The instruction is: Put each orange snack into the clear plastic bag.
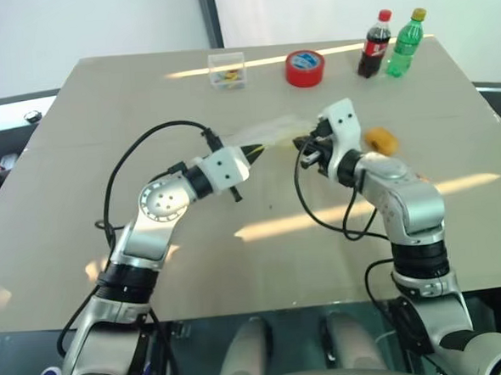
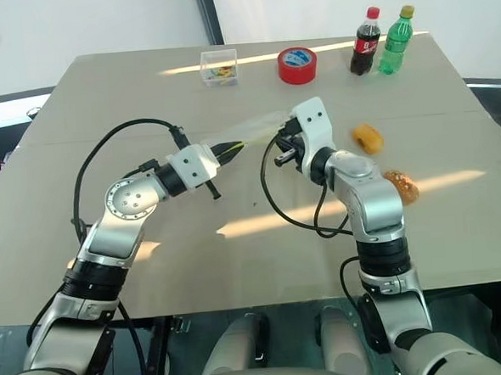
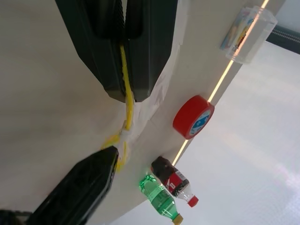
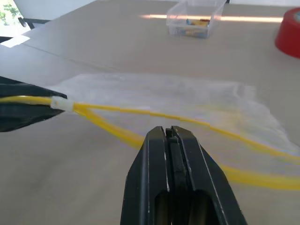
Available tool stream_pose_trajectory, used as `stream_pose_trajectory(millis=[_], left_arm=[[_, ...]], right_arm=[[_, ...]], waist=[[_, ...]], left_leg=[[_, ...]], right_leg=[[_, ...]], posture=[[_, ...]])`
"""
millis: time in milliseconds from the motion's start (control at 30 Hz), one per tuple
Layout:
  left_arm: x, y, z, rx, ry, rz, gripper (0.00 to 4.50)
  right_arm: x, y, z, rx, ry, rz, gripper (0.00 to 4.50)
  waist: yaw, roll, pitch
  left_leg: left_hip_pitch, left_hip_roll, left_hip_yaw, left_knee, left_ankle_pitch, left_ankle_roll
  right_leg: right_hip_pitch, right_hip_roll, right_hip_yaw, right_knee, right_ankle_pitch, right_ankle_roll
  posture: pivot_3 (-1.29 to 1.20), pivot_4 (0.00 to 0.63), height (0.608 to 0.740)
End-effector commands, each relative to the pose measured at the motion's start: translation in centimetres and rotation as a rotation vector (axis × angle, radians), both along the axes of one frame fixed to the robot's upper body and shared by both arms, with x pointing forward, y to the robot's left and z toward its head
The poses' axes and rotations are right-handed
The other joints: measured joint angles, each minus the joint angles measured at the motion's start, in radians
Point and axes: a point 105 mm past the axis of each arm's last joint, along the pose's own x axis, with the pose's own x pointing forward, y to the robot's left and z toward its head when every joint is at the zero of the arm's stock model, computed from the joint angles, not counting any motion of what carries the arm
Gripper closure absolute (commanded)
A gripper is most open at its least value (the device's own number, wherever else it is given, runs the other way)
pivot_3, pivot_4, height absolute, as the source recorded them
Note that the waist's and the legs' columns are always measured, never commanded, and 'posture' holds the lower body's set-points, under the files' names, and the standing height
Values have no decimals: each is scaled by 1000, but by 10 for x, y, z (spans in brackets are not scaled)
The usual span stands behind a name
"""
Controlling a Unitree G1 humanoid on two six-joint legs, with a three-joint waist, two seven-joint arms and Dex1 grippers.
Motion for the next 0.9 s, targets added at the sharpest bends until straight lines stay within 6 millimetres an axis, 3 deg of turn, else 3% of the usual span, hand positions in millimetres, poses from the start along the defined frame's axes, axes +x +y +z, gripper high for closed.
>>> stream_pose_trajectory(millis=[33,233,267,400,567,733,833,900], left_arm=[[-13,-4,18,-23,-69,-55,4500],[-25,-3,7,-1,-31,-122,4500],[-25,-1,6,4,-23,-123,4500],[-20,10,5,13,-1,-107,4500],[-16,14,2,27,7,-104,4500],[-14,13,1,25,-3,-115,4500],[-14,14,0,16,-3,-116,4500],[-13,16,-1,2,1,-103,4500]], right_arm=[[-1,9,10,48,-26,33,4410],[12,18,5,307,105,3,4410],[17,17,6,272,46,-31,4410],[20,17,-2,-427,-556,-42,4410],[12,26,-10,-691,-886,81,4410],[16,32,-24,-833,-980,166,4410],[21,29,-26,-851,-966,163,3615],[24,24,-26,-873,-962,154,2652]], waist=[[-1,0,0],[-3,0,0],[-2,0,0],[2,0,0],[-10,0,0],[-26,0,-1],[-25,0,-1],[-24,0,-1]], left_leg=[[0,0,0,0,0,0],[1,1,1,0,0,0],[1,1,0,0,0,0],[0,-2,0,1,0,0],[1,0,1,0,0,0],[1,0,2,0,0,0],[1,0,2,0,0,0],[1,0,2,0,0,0]], right_leg=[[0,0,0,0,0,0],[0,0,1,1,0,0],[0,0,1,1,0,0],[0,-1,0,0,0,0],[0,0,0,-1,0,0],[0,0,1,0,0,0],[0,0,1,0,0,0],[0,0,1,0,0,0]], posture=[[0,150,740],[0,150,740],[0,150,740],[0,150,740],[0,150,740],[0,150,740],[0,150,740],[0,150,740]])
